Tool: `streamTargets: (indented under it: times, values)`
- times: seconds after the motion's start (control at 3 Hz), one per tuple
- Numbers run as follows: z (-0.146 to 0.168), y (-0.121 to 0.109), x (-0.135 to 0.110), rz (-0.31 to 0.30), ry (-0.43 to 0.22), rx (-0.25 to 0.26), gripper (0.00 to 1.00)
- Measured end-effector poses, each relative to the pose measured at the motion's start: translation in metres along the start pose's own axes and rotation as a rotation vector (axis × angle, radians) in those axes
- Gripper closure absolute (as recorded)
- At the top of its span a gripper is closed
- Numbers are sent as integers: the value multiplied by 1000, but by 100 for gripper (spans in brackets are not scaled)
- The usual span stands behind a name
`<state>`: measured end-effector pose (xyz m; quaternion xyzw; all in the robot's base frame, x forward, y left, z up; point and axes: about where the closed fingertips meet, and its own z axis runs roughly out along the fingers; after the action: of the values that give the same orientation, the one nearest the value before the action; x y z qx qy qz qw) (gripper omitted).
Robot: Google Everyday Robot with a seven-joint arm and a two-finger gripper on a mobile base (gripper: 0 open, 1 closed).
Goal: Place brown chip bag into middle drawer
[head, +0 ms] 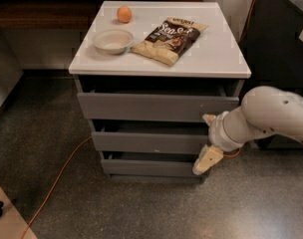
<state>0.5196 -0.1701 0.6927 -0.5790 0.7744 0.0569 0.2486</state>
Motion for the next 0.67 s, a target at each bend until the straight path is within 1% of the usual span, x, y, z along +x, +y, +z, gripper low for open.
streamTargets:
  times: [0.33, 0.67]
  values:
    - [45, -4, 9, -5, -31, 13, 0]
    - [104, -2, 22, -53, -73, 38, 0]
